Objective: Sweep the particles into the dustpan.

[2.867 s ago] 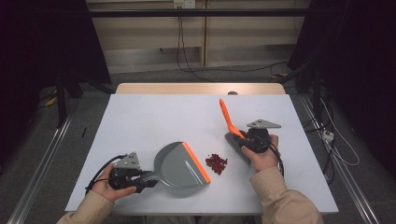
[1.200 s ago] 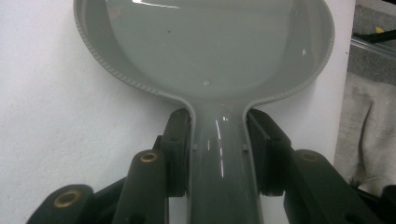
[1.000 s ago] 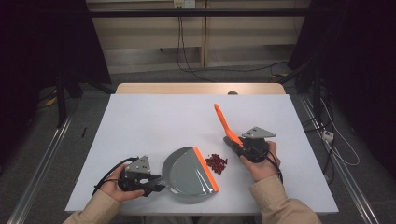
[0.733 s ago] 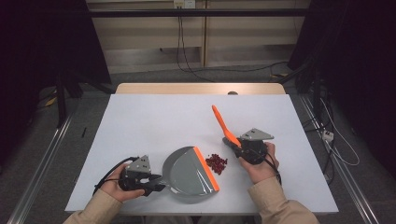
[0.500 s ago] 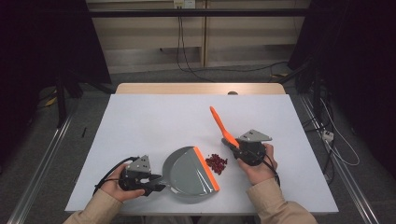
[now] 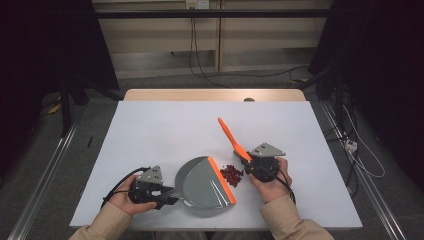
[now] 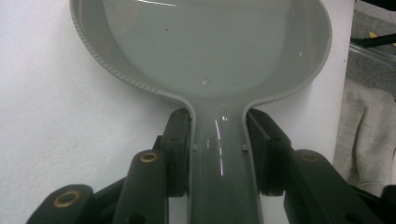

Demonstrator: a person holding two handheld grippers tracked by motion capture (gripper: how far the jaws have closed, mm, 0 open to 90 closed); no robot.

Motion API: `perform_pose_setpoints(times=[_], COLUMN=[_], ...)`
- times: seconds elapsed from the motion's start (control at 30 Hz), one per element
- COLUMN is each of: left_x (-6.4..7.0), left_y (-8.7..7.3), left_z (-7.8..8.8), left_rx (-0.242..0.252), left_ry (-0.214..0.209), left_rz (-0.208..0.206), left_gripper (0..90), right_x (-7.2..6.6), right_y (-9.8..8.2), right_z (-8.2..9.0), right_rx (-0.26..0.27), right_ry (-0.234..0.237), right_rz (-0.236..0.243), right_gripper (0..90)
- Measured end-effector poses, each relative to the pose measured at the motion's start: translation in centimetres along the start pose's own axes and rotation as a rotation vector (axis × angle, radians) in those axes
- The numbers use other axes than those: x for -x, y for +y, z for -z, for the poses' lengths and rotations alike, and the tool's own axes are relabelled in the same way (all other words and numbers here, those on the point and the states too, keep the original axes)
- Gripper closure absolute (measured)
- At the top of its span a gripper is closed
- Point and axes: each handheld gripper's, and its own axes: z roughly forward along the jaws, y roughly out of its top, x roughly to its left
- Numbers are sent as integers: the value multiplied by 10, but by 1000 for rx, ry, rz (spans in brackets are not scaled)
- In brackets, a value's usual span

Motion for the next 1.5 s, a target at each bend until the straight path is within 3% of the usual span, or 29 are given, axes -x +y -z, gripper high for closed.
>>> perform_pose_setpoints(times=[0.87, 0.93, 1.13, 1.37, 1.5], left_x=[1, 2, 3, 3, 2], left_y=[4, 5, 5, 5, 4], left_z=[-2, -2, -3, -3, -4], left_rx=[-13, -33, -20, -16, -2], left_ry=[-7, 8, -6, 7, -11], left_rz=[8, -3, -2, 7, 11], left_gripper=[628, 628, 628, 627, 627], right_x=[-36, -38, -37, -28, -23], right_y=[0, 0, 1, 10, 18], right_z=[-2, -3, -2, -1, -4], right_rx=[42, 43, 42, -11, -102], right_ry=[58, 66, 50, 52, 24], right_rz=[-65, -66, -55, -35, 11], right_gripper=[697, 696, 698, 698, 689])
